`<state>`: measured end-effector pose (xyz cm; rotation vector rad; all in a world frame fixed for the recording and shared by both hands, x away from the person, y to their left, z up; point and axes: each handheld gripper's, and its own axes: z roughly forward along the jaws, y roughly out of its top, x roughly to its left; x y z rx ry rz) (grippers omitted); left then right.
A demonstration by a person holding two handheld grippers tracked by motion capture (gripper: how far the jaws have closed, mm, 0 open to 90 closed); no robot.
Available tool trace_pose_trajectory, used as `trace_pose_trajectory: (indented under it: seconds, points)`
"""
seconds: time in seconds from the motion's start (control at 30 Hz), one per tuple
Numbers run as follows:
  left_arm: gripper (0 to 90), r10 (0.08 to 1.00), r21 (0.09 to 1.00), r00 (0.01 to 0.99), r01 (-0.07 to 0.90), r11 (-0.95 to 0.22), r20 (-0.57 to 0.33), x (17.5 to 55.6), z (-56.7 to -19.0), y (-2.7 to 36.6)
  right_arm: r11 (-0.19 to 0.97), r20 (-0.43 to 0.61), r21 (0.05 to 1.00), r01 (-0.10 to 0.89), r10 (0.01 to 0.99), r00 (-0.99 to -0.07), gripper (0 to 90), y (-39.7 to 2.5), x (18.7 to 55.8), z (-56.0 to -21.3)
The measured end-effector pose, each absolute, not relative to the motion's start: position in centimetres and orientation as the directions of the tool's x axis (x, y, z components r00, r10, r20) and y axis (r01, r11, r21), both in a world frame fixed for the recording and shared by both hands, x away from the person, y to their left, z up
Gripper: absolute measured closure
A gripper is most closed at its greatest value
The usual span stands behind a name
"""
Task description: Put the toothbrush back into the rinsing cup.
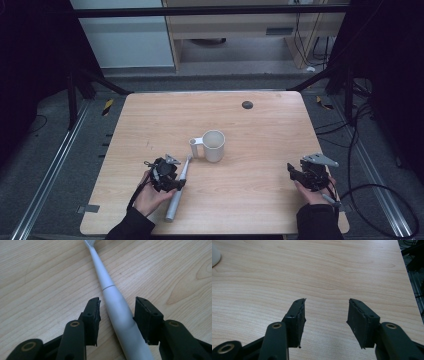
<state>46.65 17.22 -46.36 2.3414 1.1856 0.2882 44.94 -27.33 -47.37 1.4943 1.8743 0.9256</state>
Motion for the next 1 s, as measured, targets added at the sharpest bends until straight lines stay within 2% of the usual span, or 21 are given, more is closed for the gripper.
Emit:
trace_pose_trajectory:
  seconds: [0.33,0.53,0.63,1.0]
  points:
    - [60.3,0.795,0.489,0.604,0.709,-0.509,-0.048,46.94,-46.81,16.72,0.14,-0.006,0.795,0.59,0.975,-0.223,48.1,-27.28,44.99,-47.42]
    - [60.5,0.795,0.476,0.604,0.716,-0.51,-0.056,47.24,-47.02,16.65,0.144,-0.008,0.793,0.593,0.974,-0.225,47.9,-27.25,45.03,-47.44]
    - [64.6,0.794,0.462,0.607,0.713,-0.526,-0.033,47.44,-47.37,16.42,0.144,-0.007,0.791,0.594,0.974,-0.226,47.8,-27.21,45.05,-47.46]
    - [66.4,0.783,0.451,0.622,0.707,-0.545,-0.028,47.45,-47.12,16.76,0.145,-0.006,0.79,0.595,0.973,-0.229,47.8,-27.22,45.03,-47.46]
